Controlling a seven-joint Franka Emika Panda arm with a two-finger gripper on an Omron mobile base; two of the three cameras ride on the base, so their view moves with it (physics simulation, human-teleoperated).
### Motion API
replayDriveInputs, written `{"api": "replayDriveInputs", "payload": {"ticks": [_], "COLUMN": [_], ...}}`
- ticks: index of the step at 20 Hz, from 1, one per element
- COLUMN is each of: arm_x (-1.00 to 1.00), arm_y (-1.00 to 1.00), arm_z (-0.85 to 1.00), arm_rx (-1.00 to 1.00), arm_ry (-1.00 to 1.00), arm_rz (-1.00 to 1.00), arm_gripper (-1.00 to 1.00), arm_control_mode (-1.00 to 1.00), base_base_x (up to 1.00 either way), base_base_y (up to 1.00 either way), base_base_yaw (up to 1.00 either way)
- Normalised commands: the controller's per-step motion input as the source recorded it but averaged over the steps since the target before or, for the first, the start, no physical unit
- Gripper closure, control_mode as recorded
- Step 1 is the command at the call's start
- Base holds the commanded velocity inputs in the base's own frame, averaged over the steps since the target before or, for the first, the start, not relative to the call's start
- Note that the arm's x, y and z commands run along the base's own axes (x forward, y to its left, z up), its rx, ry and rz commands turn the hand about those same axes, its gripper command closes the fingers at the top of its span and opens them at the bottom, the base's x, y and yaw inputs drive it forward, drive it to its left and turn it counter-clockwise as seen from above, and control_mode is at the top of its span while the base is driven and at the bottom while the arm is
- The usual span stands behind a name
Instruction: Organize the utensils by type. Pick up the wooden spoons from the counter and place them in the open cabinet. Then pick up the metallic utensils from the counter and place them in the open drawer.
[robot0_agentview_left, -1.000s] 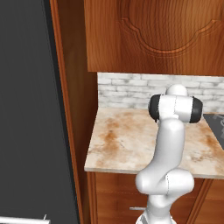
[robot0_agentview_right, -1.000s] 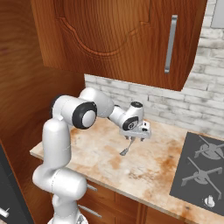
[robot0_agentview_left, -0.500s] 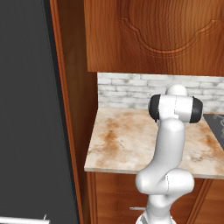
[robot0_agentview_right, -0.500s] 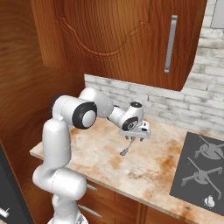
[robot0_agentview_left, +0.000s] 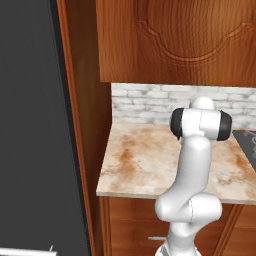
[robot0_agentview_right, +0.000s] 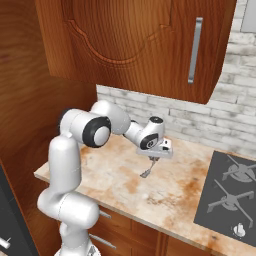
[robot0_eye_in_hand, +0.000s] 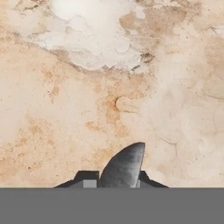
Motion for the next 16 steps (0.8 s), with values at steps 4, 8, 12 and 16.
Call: {"api": "replayDriveInputs", "payload": {"ticks": [4,8,12,16], "arm_x": [-0.28,-0.62,-0.71,-0.46], "arm_y": [0.07,0.0,0.06,0.12], "arm_z": [-0.03,0.14,0.23,0.55], "arm_rx": [0.0,0.0,0.0,0.0], "arm_ry": [0.0,-0.06,-0.1,0.0], "arm_rz": [0.0,0.04,0.01,0.0], "arm_gripper": [1.0,1.0,1.0,1.0], "arm_control_mode": [-1.0,-1.0,-1.0,-1.0], "base_base_x": [0.0,0.0,0.0,0.0], "base_base_y": [0.0,0.0,0.0,0.0], "base_base_yaw": [0.0,0.0,0.0,0.0]}}
